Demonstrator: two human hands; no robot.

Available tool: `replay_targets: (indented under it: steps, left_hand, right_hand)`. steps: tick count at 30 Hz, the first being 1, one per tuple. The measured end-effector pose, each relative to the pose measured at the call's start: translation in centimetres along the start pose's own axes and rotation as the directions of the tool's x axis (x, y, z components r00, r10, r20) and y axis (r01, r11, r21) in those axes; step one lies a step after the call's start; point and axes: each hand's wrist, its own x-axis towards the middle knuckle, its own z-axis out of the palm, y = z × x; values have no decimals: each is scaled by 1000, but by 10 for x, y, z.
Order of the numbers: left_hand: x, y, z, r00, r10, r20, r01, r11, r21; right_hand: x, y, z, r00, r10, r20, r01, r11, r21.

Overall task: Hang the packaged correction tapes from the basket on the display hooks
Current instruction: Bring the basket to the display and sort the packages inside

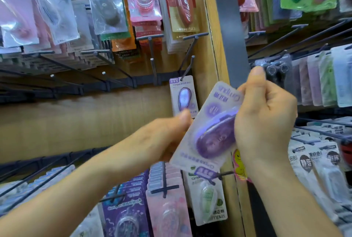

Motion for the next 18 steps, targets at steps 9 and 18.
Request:
replay_targets:
  steps: [9,18]
  left_hand:
    - [-8,-2,-5,861,102,-499,-208,965,-162]
    - [19,8,-17,721,179,-670,-310,947,-80]
  right_hand:
    - [-1,-7,-11,966,-61,252,12,982,191]
    - [-19,3,-16,654,260,710,-299,951,-74]
